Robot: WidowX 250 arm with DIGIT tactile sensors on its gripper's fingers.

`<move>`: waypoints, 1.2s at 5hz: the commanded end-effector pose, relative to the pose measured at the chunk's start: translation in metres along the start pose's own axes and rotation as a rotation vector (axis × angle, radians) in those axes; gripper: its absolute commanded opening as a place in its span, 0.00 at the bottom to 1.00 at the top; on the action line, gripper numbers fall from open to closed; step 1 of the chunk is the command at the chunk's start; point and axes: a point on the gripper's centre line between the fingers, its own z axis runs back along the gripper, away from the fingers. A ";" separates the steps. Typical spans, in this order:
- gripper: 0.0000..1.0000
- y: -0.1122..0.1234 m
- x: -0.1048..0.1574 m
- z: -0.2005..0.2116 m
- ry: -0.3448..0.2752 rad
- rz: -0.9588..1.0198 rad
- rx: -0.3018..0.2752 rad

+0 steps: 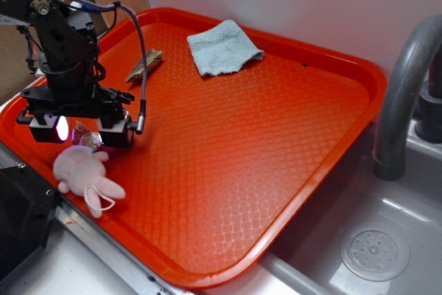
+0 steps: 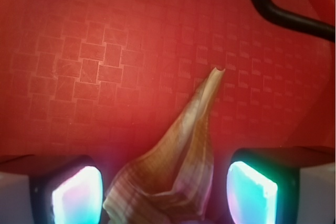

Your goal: Grab the shell.

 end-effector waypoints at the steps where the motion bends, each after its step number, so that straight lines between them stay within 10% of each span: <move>1: 0.00 0.005 -0.005 -0.005 0.000 -0.027 0.005; 3: 0.00 0.006 -0.012 -0.010 -0.025 -0.039 0.009; 6: 0.00 -0.009 0.031 0.138 0.067 -0.394 -0.329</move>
